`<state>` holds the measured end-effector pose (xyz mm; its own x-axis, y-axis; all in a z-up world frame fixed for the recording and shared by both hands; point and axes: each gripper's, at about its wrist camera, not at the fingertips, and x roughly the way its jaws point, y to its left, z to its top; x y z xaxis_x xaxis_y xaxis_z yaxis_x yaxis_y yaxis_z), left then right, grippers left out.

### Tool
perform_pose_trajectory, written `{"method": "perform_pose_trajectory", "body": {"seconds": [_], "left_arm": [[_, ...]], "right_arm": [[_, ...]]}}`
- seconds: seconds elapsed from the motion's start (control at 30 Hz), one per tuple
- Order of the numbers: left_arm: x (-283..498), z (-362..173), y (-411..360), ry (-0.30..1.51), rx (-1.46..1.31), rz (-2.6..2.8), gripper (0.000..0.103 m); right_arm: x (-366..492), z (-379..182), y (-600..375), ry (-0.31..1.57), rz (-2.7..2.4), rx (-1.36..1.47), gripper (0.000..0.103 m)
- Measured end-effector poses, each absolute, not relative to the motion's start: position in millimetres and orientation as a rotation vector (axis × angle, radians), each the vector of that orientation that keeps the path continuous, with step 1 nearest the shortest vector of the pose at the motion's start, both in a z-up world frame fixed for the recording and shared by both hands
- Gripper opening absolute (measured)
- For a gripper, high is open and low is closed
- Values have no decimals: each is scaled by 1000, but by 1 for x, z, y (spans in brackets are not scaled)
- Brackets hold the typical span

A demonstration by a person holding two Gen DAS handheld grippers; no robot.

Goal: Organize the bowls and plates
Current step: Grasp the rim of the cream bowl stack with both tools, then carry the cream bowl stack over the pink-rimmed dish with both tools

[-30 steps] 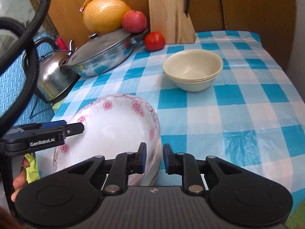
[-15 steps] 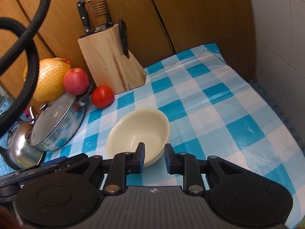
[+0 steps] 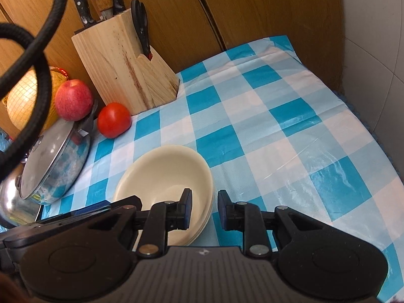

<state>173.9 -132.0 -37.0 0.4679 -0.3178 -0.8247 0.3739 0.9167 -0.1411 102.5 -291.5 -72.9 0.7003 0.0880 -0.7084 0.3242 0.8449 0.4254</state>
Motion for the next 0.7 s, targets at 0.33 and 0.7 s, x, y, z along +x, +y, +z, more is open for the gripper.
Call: {"method": "perform_pose_trajectory", "body": {"seconds": [0.33,0.7], "left_arm": [[172,-51,-152,1022,152,-436,29],[160,-33,-152,947,168,-438,30]], "right_arm": [[108,-83,-294,840,-108,589,14],[97,-67,-291,768,-101,570,14]]}}
